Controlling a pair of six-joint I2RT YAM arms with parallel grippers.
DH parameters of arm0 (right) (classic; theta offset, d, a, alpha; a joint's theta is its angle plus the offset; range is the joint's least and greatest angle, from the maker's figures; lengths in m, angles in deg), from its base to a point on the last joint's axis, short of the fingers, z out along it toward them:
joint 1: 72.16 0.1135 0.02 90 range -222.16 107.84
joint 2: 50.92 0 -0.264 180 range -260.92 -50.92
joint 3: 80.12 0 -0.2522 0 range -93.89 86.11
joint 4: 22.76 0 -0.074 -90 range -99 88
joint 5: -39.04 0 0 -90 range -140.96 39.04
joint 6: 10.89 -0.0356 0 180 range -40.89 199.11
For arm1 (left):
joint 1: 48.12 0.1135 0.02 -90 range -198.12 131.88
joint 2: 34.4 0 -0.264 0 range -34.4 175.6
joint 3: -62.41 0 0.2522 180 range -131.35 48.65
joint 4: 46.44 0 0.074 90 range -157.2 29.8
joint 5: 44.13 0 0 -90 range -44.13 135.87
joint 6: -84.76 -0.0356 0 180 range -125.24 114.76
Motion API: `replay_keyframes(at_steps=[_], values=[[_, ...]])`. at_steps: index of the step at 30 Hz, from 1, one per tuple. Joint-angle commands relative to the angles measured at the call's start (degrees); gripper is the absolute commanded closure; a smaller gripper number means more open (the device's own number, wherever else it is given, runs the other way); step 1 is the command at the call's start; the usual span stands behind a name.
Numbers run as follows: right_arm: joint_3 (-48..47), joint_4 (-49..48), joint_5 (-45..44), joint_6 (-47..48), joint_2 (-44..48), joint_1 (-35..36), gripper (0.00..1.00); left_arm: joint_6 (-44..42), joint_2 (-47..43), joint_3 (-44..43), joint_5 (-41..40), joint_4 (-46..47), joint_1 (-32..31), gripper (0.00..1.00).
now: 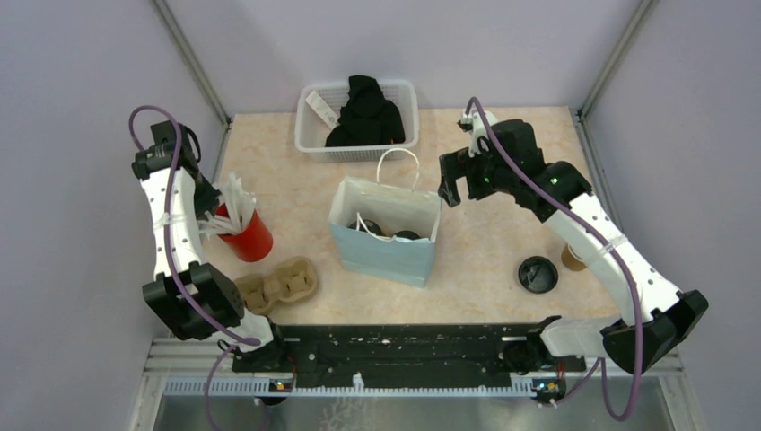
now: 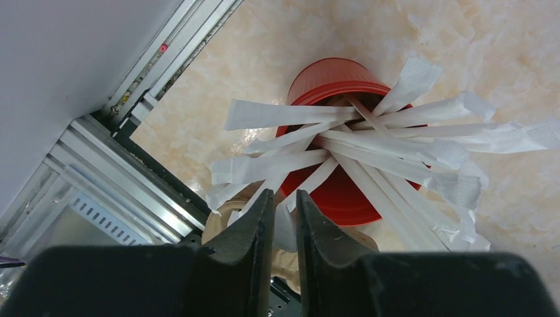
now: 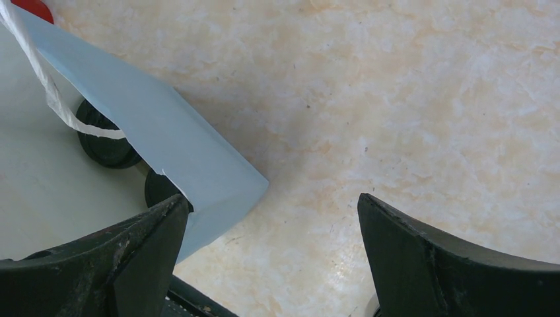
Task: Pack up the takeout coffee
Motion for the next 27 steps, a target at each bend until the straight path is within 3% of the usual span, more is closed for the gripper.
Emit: replay_keyframes(at_steps=[1,4,7,21,24,27], values=[[-2.9,-1.1,-0.1,0.4,0.8,-0.3,0.01,-0.6,-1.3,0.7,0.6,1.7,0.4,0.81],[-3.4,-1.0,-0.2,0.6,0.6,-0.3,0.01,-0.6,-1.4,-0.3,1.2,0.9,0.5,0.94],[-4.2,-0.9,-0.1,0.4,0.3,-0.3,0.01,-0.7,-1.3,-1.8,1.1,-1.4,0.5,1.0],[-7.0,0.9,-1.1,0.0,1.1,-0.3,0.01,-3.7,-11.9,-15.3,1.6,-7.8,0.4,1.0],[-6.6,1.2,-1.1,0.0,1.6,-0.3,0.01,-6.1,-16.1,-18.8,5.4,-6.3,0.4,1.0],[-6.5,1.2,-2.5,-0.2,2.1,-0.3,0.01,-9.2,-21.3,-21.6,14.0,0.8,0.4,1.0]])
